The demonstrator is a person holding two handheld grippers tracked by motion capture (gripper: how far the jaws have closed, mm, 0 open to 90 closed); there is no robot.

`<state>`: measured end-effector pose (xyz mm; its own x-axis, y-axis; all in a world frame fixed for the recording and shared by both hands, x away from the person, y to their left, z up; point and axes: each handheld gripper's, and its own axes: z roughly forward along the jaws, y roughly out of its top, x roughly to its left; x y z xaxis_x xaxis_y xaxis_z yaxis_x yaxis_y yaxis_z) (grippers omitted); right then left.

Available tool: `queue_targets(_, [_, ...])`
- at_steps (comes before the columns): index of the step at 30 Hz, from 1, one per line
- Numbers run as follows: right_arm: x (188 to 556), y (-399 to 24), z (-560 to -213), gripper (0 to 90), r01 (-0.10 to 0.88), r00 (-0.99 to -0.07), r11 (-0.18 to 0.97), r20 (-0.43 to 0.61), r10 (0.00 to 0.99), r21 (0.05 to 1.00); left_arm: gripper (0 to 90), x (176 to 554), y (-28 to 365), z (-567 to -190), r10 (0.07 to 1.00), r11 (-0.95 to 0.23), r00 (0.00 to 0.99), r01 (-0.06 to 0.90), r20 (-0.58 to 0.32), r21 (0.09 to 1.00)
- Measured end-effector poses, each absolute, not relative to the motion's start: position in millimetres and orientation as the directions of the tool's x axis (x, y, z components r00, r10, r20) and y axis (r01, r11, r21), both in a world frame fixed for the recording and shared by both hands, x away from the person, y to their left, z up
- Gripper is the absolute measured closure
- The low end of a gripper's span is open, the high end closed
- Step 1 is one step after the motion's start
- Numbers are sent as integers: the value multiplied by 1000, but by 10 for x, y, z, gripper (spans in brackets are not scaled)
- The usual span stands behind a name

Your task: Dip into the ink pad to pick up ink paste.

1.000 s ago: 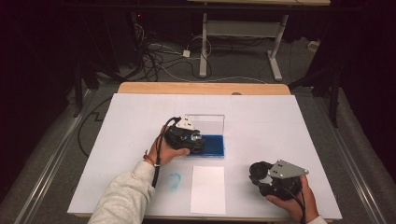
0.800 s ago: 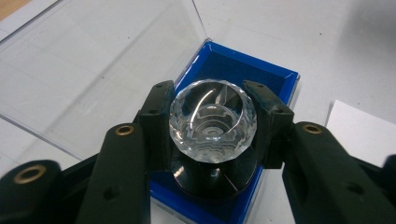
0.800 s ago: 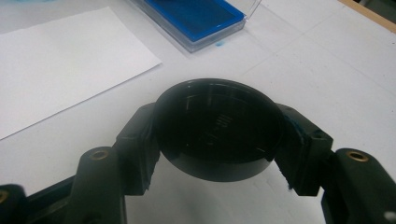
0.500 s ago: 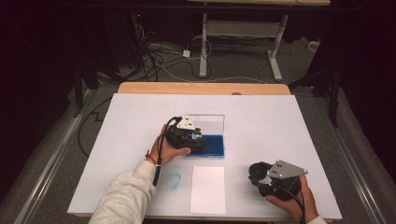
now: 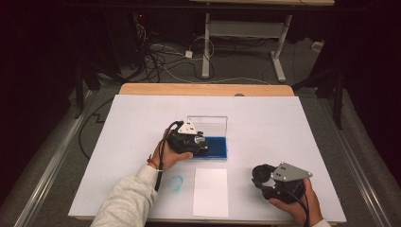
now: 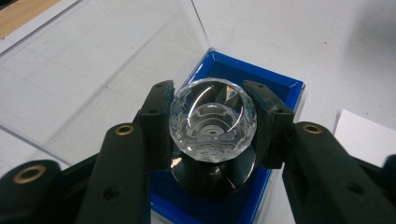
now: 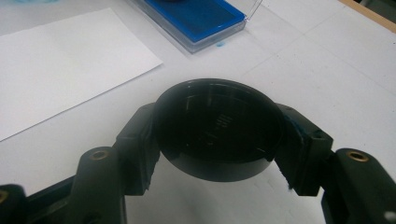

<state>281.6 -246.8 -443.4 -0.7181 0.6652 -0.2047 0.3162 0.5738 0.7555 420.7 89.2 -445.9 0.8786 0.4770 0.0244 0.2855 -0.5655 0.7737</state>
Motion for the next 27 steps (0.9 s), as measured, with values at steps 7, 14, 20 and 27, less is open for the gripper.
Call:
queue_targets(7, [2823, -2465, -4442, 381, 318, -718, 574, -203, 665, 755, 547, 4229, 821, -4431, 467, -599, 882, 272, 53, 753])
queue_targets(14, [2826, -2468, -4445, 381, 322, -719, 572, -199, 666, 754, 547, 4248, 804, -4394, 464, -621, 884, 289, 45, 728])
queue_targets(20, [2827, -2468, -4439, 382, 316, -717, 572, -205, 667, 757, 547, 4254, 795, -4380, 466, -628, 884, 300, 39, 718])
queue_targets(27, [2819, -2477, -4423, 382, 307, -705, 562, -213, 677, 768, 546, 4229, 778, -4375, 469, -638, 881, 295, 55, 712])
